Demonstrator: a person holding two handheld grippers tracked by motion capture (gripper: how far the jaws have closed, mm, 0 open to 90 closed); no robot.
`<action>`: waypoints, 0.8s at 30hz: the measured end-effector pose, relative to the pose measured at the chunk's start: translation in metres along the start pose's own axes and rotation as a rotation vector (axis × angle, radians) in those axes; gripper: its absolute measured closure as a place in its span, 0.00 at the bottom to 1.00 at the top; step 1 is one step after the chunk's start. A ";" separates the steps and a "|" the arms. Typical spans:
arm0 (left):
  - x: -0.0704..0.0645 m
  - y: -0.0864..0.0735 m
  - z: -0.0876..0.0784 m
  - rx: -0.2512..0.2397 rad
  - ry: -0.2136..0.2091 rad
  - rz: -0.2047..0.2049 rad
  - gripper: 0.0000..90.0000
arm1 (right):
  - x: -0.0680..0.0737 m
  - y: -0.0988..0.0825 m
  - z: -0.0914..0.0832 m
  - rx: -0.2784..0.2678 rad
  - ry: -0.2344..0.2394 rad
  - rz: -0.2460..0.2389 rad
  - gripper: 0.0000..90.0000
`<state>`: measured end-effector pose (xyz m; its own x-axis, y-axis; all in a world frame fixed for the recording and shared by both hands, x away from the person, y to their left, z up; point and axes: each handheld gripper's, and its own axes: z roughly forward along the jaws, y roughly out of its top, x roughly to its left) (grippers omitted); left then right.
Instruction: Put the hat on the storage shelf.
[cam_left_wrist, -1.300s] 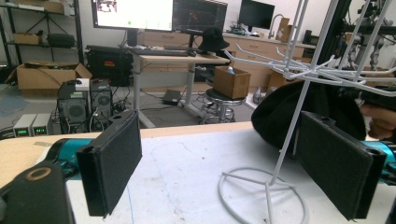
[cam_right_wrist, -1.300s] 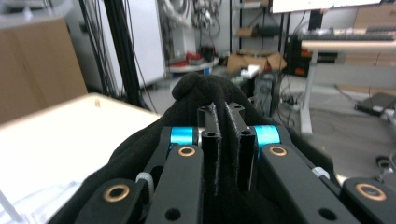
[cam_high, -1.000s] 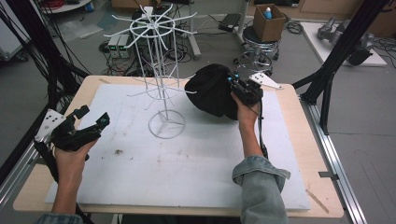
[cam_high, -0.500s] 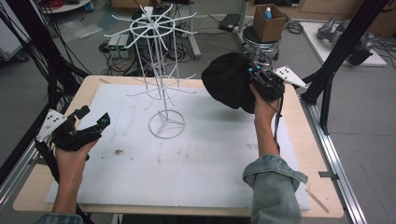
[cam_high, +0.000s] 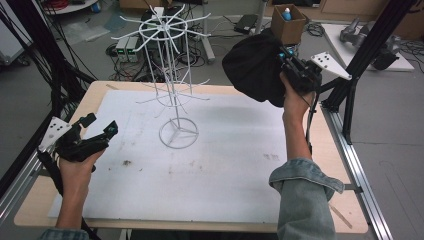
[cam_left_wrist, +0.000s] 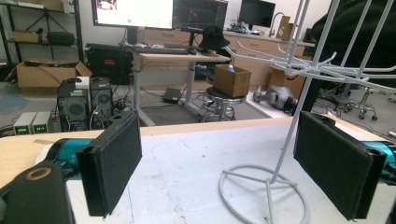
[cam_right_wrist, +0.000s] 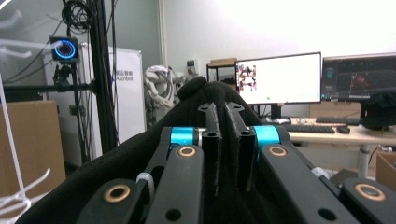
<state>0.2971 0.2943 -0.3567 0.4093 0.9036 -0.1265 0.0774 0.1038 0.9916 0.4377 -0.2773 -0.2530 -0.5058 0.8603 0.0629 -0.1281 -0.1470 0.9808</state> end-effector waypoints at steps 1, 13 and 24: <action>0.000 0.000 0.000 -0.001 0.000 0.001 0.17 | 0.001 0.004 0.001 -0.005 0.003 0.003 0.96; 0.000 0.000 0.000 0.000 -0.001 0.001 0.17 | 0.007 0.047 0.005 -0.071 0.024 -0.006 0.96; 0.000 0.000 0.000 -0.004 0.001 -0.001 0.17 | 0.006 0.073 0.011 -0.107 0.129 -0.001 0.96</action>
<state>0.2968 0.2947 -0.3562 0.4082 0.9040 -0.1270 0.0741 0.1059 0.9916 0.4345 -0.2771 -0.1790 -0.6102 0.7916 0.0314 -0.2149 -0.2035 0.9552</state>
